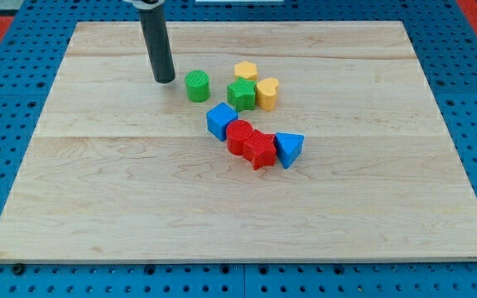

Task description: Push green circle closer to the green star

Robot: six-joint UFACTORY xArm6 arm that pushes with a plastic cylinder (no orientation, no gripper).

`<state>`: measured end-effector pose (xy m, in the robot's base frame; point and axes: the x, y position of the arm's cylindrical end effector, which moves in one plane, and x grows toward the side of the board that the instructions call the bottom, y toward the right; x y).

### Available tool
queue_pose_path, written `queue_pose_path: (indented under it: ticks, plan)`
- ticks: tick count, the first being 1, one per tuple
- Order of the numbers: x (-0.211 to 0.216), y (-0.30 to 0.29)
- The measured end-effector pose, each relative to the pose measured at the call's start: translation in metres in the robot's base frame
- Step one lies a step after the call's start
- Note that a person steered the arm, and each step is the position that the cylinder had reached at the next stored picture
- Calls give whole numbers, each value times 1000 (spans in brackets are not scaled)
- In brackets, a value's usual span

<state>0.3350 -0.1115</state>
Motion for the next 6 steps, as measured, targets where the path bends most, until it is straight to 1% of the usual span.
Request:
queue_pose_path:
  ticks: [2,4,5,6]
  plan:
    - [15,24]
    - [15,80]
    - [15,87]
    - [15,69]
